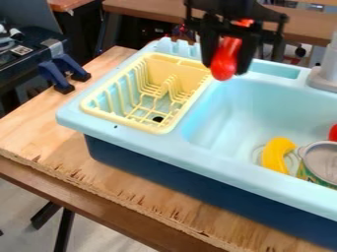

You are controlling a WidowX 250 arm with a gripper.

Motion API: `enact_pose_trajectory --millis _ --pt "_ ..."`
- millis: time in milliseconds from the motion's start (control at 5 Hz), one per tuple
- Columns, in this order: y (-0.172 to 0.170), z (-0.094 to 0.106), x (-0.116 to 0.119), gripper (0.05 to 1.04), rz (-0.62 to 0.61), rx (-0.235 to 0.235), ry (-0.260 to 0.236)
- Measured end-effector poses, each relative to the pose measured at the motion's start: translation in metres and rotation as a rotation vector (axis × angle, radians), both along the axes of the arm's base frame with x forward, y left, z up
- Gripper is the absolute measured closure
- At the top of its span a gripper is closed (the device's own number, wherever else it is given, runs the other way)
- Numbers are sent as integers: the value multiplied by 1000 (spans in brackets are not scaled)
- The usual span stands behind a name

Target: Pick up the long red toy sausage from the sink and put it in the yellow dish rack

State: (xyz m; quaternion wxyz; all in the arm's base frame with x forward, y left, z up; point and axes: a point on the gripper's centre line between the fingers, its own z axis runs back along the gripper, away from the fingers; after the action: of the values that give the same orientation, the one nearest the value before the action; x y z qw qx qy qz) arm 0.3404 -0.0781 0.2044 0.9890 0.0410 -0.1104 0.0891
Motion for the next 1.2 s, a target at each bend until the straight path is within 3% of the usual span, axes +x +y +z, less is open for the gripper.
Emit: enact_pose_trajectory --millis 200,400,1200 --pt "32 0 3 517 81 -4 36" --pt "55 -14 5 517 127 11 99" --pt "80 -65 -25 517 221 -17 295"
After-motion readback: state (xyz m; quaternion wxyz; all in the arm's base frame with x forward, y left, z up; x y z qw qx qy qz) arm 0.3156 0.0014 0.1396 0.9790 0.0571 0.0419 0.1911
